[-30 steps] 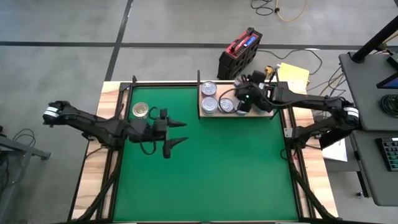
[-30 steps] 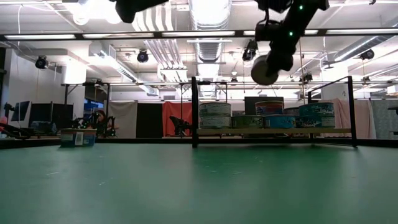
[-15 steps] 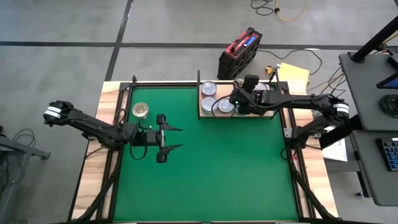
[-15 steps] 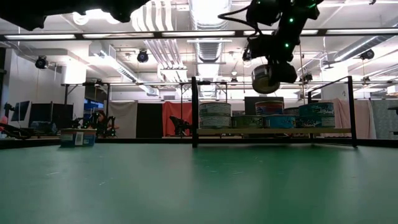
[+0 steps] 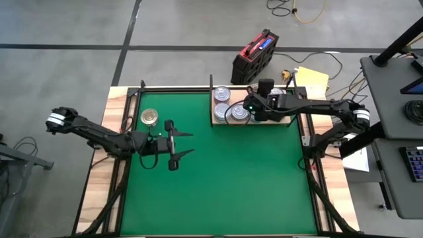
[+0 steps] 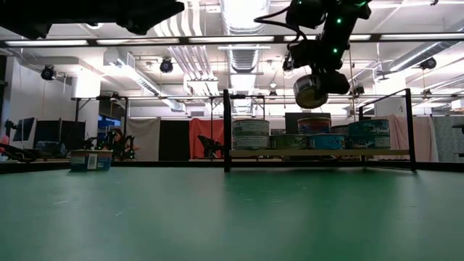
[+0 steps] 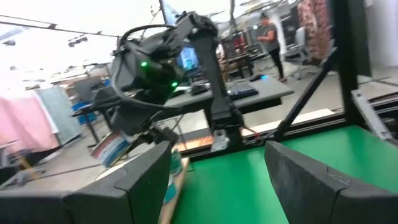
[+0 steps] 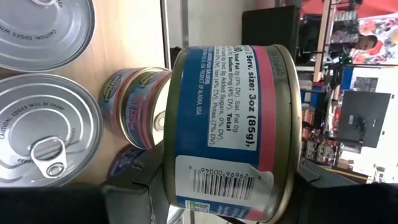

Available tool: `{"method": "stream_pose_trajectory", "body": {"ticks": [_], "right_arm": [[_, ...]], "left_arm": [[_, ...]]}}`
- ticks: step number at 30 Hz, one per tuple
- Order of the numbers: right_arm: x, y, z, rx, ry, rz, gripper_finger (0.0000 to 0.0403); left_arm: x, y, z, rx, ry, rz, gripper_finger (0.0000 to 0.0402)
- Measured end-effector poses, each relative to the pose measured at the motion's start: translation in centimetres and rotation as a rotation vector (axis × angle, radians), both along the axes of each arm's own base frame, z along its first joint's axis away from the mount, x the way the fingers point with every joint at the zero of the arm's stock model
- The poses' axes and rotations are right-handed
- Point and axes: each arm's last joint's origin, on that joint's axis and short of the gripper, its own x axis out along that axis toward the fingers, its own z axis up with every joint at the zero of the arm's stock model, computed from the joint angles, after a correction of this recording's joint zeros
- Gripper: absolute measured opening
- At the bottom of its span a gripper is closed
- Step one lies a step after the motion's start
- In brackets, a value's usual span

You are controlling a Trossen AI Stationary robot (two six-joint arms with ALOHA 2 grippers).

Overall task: Stack canned seafood by type on shelf
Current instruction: Stack the blue/pink tuna can on top of the blue/pink tuna can on the shelf

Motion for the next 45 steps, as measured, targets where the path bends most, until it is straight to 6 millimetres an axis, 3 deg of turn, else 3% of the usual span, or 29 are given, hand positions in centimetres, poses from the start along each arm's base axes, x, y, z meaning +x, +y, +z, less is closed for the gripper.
{"method": "stream_pose_trajectory", "body": {"ticks": [11, 45], "right_arm": [[0.1, -0.4, -0.1, 0.0, -0.04, -0.034, 0.0177], [0.5, -3.2, -2.8, 0.02, 0.024, -0.138, 0.0177]], "left_arm": [[0.0, 0.6, 0.0, -0.039, 0.007, 0.202, 0.0244], [0.1, 0.6, -0.1, -0.039, 0.009, 0.206, 0.0244]]}}
